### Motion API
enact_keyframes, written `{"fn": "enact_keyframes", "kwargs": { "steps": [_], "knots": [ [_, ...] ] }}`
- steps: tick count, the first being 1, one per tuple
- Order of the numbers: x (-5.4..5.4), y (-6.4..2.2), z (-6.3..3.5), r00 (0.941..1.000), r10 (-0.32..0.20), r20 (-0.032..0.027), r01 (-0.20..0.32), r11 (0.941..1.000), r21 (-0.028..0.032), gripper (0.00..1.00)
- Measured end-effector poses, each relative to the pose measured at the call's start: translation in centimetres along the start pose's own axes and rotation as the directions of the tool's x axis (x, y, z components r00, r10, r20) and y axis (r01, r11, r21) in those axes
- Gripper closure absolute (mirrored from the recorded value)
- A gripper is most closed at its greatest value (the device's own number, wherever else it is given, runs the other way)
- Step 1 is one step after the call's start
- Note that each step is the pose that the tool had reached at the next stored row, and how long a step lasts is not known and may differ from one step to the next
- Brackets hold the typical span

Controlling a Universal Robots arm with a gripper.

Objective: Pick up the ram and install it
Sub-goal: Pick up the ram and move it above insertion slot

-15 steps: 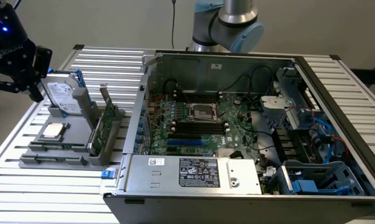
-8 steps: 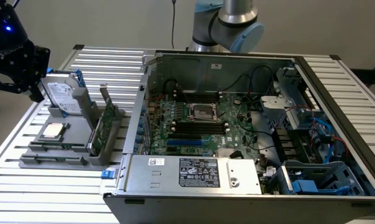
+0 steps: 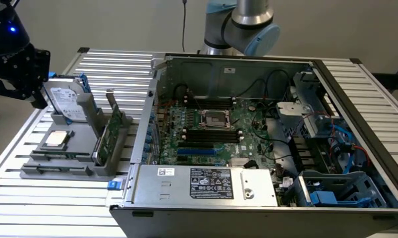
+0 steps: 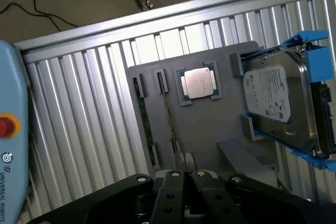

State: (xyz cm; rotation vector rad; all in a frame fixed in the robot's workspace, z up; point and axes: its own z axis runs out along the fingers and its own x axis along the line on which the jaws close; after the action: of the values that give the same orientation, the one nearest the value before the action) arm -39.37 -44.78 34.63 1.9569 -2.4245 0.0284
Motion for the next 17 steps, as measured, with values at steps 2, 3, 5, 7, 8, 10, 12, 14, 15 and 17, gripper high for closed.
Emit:
{"fn": "enact_keyframes", "kwargs": {
  "steps": [2,3,5,7,8,10,12,14,15,17],
  "knots": [
    [0.0,0.0,0.01,0.9994,-0.036,-0.0001,0.036,0.9994,0.0012,0.89],
    [0.0,0.0,0.02,0.9987,-0.051,-0.0001,0.051,0.9987,0.0017,0.89],
    [0.03,0.1,0.04,0.9975,-0.071,0.0,0.071,0.9975,0.003,0.89],
    [0.04,0.11,0.03,0.9974,-0.072,-0.0001,0.072,0.9974,0.0031,0.89],
    [0.03,0.11,0.03,0.9974,-0.072,-0.0001,0.072,0.9974,0.0032,0.88],
    [0.04,0.11,0.03,0.9974,-0.072,-0.0001,0.072,0.9974,0.0031,0.83],
    [0.05,0.1,0.04,0.9974,-0.073,-0.0002,0.073,0.9974,0.003,0.76],
    [0.28,0.06,0.29,0.9974,-0.072,-0.0002,0.072,0.9974,0.003,0.64],
    [0.46,0.02,0.48,0.9974,-0.072,0.0001,0.072,0.9974,0.0031,0.64],
    [0.9,-0.08,0.85,0.9974,-0.072,0.0003,0.072,0.9974,0.003,0.58]
  ]
}}
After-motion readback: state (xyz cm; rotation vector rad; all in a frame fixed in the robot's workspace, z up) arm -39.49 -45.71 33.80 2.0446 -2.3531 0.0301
